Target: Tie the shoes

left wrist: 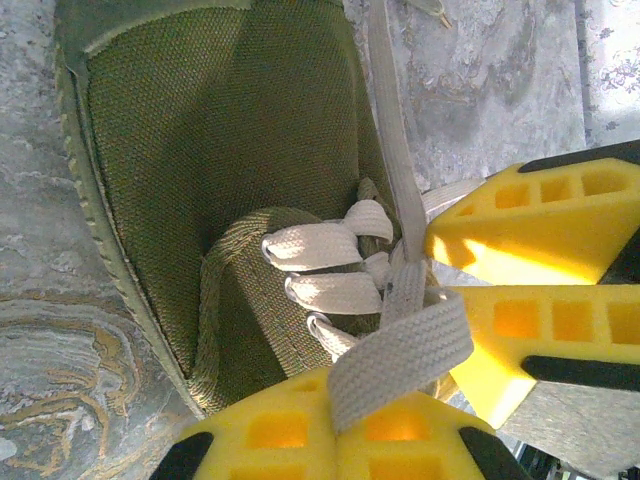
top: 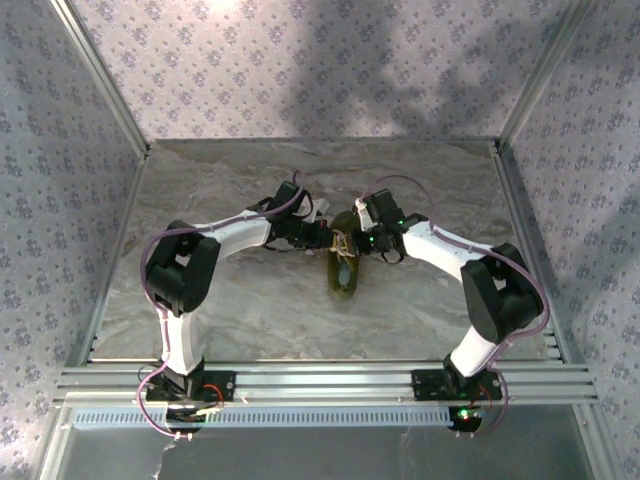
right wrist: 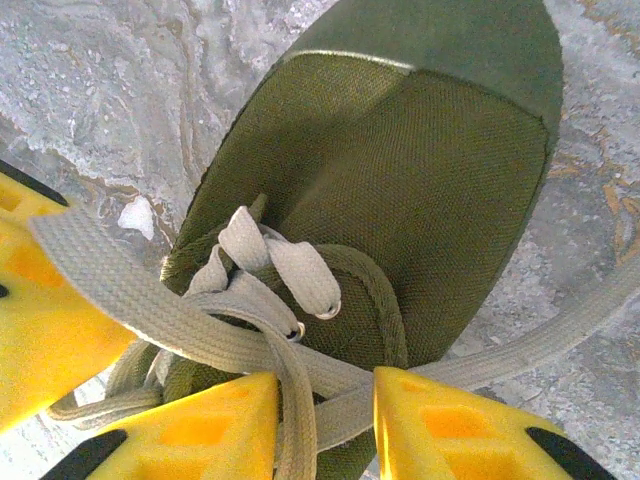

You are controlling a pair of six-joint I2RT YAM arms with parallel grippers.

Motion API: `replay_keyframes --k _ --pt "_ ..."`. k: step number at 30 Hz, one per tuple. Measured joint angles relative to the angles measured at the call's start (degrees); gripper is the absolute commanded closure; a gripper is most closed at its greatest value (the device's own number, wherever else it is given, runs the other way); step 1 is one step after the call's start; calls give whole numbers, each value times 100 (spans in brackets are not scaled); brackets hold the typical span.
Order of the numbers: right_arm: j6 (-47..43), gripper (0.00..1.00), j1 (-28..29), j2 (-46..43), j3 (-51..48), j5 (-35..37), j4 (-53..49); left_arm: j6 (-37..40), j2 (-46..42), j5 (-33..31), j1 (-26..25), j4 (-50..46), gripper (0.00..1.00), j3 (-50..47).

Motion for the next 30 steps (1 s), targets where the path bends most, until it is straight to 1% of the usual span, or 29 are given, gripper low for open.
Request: replay_keyframes --k 1,3,10,13,19,23,30 --pt "-9 73 0 13 0 -2 0 0 9 0 0 -2 100 7" --pt "-37 80 0 24 0 -2 2 0 37 0 0 0 100 20" --pt "-103 92 20 20 11 4 -4 0 138 2 0 -4 100 39" --pt "-111 94 61 2 39 42 -46 0 157 2 0 -4 100 48" --pt "-153 95 282 -251 52 365 -232 0 168 2 0 -2 100 48" --pt "-146 95 481 -426 52 726 -363 0 170 2 0 -2 100 48" --pt "197 96 616 -566 28 1322 -605 2 170 2 0 -2 100 48"
